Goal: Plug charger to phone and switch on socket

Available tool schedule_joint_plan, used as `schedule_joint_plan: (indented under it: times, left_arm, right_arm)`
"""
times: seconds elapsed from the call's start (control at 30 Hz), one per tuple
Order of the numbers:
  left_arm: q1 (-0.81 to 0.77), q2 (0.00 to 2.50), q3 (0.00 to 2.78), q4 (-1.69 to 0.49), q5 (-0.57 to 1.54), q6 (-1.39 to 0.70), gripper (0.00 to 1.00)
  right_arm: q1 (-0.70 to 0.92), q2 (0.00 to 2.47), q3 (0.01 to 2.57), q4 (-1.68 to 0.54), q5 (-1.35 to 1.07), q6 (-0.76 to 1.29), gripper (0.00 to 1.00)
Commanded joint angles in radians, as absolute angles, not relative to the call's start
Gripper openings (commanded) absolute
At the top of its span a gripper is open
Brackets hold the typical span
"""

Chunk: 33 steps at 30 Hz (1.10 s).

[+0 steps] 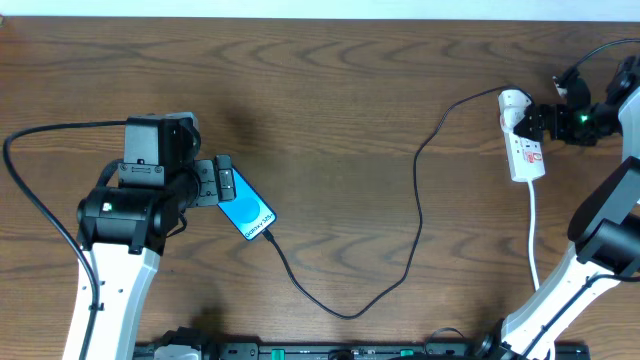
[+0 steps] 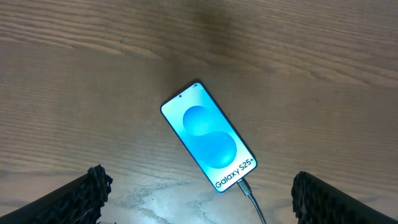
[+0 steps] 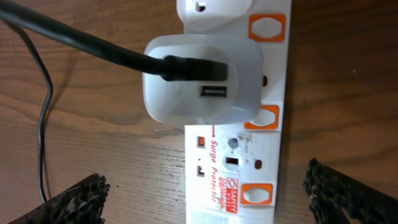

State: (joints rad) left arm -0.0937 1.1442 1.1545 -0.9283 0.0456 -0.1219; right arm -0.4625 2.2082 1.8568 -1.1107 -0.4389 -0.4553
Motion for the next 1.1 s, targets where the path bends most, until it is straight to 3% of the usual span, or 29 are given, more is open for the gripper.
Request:
schedule_joint_plan:
  times: [0.0, 1.07]
  left_arm:
    - [-0.097, 1.145, 1.171, -0.931, 0.033, -0.105, 0.96]
    - [-0.097, 1.145, 1.171, -0.931, 0.033, -0.105, 0.96]
  right_arm:
    - [-0.45, 2.205, 1.851, -1.107, -0.466, -0.469, 0.99]
    - [-0.45, 2.207, 1.773, -1.017, -0.572, -0.469, 0.99]
